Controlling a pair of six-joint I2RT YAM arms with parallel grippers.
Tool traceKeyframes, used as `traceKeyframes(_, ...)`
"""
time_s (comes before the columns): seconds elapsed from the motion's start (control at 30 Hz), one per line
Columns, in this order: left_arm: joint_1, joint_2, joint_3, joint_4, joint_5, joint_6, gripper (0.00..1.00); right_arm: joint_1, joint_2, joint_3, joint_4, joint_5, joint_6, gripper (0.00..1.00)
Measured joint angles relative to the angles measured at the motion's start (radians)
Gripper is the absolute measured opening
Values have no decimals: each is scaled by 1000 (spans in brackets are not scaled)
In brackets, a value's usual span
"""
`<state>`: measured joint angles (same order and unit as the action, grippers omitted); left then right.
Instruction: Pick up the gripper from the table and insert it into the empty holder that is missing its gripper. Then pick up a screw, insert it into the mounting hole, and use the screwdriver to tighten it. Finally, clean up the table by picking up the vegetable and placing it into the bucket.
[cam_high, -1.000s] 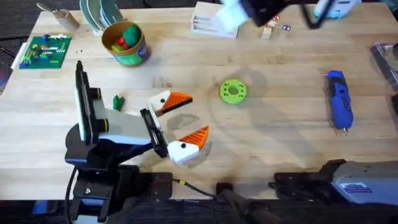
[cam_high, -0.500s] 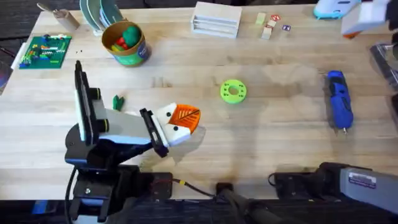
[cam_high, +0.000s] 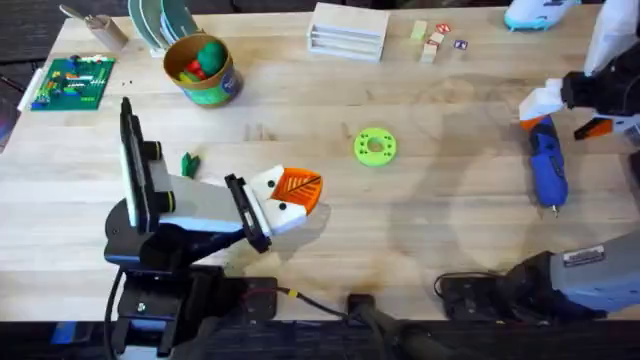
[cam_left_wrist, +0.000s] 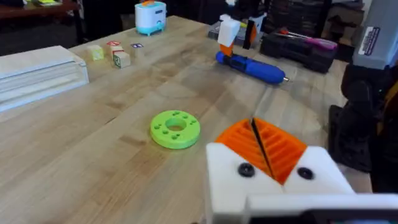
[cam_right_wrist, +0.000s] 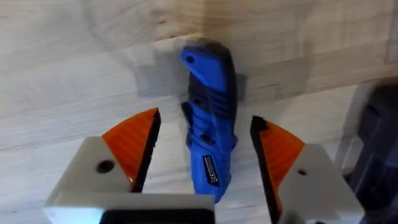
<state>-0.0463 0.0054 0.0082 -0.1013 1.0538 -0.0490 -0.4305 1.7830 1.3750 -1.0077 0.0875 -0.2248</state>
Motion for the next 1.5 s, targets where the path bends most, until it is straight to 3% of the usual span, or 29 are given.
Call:
traceKeyframes(0.93,0,0,0,0,0,0,14,-59,130,-23,46,-130,-124,909)
traceKeyframes(1.33,0,0,0,0,0,0,14,-61,130,-28,52,-109,-128,773)
traceKeyframes(1.4,0,0,0,0,0,0,14,-63,130,-29,53,-104,-128,710)
traceKeyframes(1.5,0,0,0,0,0,0,14,-67,130,-29,58,-93,-128,539)
